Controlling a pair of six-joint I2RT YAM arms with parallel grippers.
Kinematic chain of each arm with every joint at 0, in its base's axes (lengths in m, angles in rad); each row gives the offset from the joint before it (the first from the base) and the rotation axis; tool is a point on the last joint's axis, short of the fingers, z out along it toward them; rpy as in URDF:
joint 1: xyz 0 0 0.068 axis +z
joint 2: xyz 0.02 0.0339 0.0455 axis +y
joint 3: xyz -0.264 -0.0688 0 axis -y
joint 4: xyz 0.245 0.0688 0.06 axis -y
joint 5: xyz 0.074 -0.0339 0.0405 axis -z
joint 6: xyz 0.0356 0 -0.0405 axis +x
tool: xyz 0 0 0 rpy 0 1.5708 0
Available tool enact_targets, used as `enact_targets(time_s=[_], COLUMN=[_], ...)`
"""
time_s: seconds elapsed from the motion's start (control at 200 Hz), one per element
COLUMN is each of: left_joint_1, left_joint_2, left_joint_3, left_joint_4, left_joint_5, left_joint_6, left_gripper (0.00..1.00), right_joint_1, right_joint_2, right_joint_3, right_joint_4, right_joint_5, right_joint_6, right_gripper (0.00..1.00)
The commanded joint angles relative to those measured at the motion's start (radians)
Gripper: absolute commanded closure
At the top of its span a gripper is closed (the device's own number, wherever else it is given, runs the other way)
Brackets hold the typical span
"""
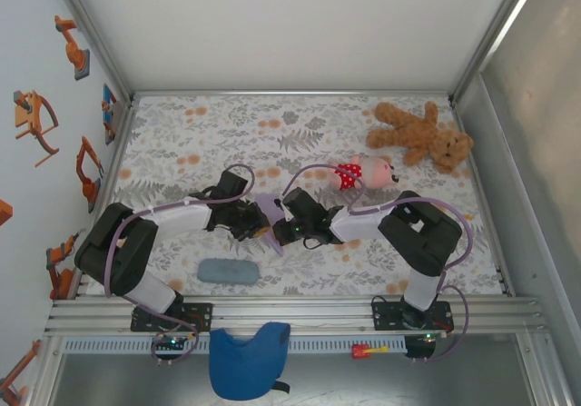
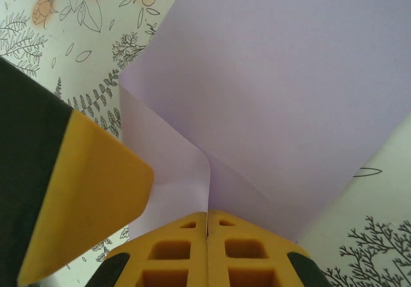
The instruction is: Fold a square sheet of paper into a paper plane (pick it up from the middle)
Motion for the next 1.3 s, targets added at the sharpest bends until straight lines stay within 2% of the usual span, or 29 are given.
enact_targets(time_s=[0.0,0.506,1.292], left_joint_1=[-0.006,-0.006,-0.004], left_joint_2=[0.011,0.02,0.026], left_joint_3=[0.014,0.018,0.054], left_joint_4=[-0.013,-0.068,-0.086], left_joint_5=[0.012,-0.041,-0.044], left_joint_6=[0.007,0.039,0.07], left_gripper=[0.86,0.86,0.87], right_joint_1=[-0.005,-0.006,-0.005], right_joint_2=[0.027,0.028,0.023], right_joint_3=[0.003,0.001,-0.006], right_joint_4=[-0.065,-0.07,-0.067], right_joint_5=[0.025,0.027,0.033], right_joint_6=[0.008,0.009,0.011], right_gripper=[1.0,1.0,1.0])
